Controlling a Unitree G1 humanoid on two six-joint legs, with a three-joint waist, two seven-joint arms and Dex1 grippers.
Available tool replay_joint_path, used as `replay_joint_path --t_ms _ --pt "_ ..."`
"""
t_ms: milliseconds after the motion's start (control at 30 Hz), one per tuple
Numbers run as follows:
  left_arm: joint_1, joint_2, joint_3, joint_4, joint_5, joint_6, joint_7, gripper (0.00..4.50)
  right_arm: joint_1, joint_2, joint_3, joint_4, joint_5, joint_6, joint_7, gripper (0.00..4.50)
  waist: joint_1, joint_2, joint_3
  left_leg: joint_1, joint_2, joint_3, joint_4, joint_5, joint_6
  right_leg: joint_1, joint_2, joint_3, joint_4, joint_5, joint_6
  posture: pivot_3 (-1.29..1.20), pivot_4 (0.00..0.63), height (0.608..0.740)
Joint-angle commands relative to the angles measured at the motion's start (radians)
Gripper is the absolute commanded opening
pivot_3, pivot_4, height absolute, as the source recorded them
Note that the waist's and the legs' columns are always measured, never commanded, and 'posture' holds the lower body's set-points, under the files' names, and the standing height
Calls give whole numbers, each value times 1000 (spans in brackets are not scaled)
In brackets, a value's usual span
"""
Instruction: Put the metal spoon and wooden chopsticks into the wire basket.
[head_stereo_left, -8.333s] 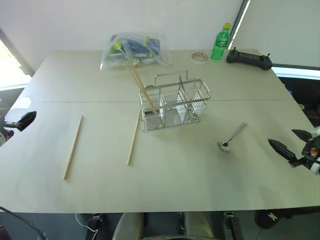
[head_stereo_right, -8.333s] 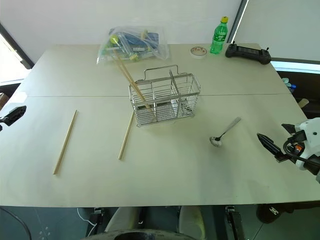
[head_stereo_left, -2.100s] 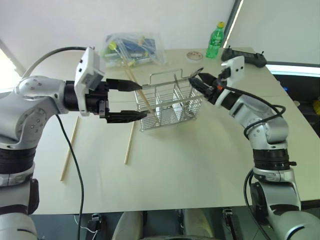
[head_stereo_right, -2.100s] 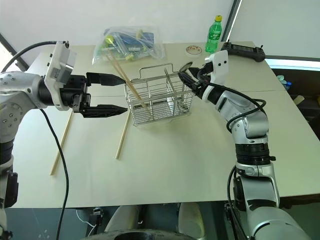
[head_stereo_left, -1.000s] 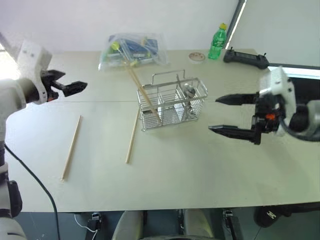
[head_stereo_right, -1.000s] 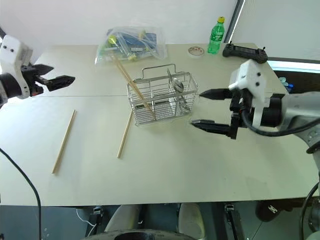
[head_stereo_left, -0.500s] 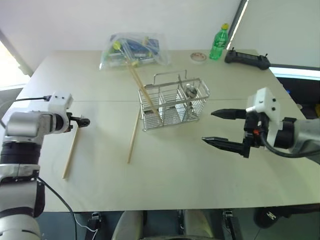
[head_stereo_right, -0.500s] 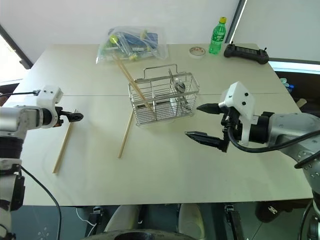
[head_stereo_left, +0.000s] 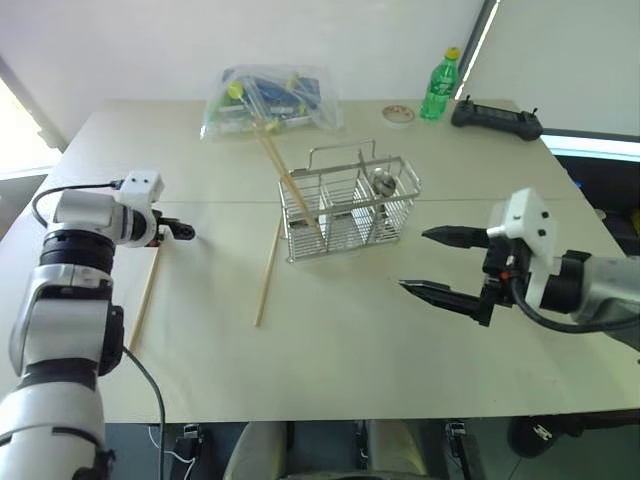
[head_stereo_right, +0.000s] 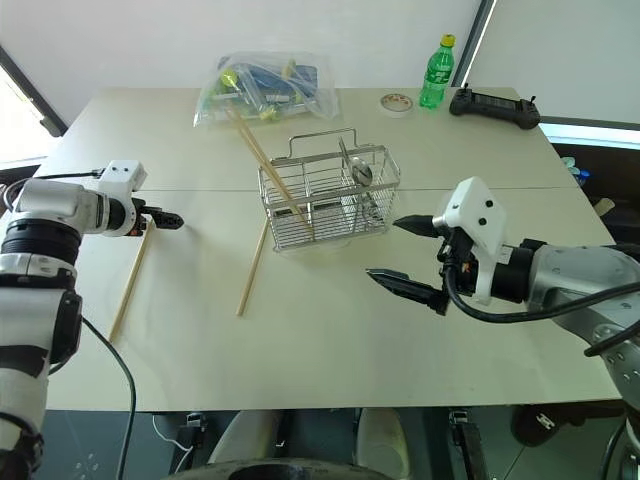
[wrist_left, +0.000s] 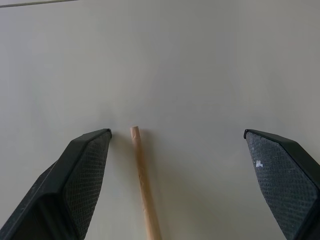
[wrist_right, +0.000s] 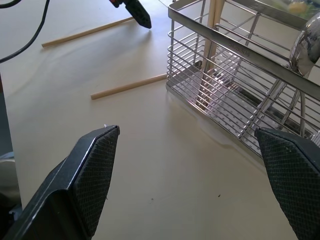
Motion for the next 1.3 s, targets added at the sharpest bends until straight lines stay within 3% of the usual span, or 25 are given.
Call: replay_joint_path --t_ms 33,400,500,733,1033,1300 --pt "-25 1 3 46 30 -3 -6 4500 -2 -7 -46 -18 20 -8 -17 4444 1 0 0 0 0 0 0 0 0 0 0 0 0 0 0 0 150 690" --pt "3 18 22 34 47 65 -11 4500 16 -16 -43 -10 9 -19 -13 4444 -1 0 0 1 0 0 1 0 0 1 0 0 0 0 0 0 150 690" --pt "16 30 34 19 43 86 -14 3659 12 -18 -36 -5 2 -23 -7 4500 -4 0 0 1 0 0 1 0 0 1 0 0 0 0 0 0 150 690" --pt "34 40 59 -2 43 112 -7 60 8 -16 -27 6 -13 -30 5 4500 2 0 0 1 0 0 1 0 0 1 0 0 0 0 0 0 150 690" --pt "8 23 81 8 42 122 3 60 0 -15 -18 30 -33 -38 21 4500 2 0 -1 1 0 0 1 0 0 1 0 0 0 0 0 0 150 690" --pt "-133 -37 350 -66 -100 -59 126 60 20 -21 -24 45 -45 -35 47 4500 6 -5 1 -1 1 -3 2 0 0 2 0 -1 0 0 1 0 150 690"
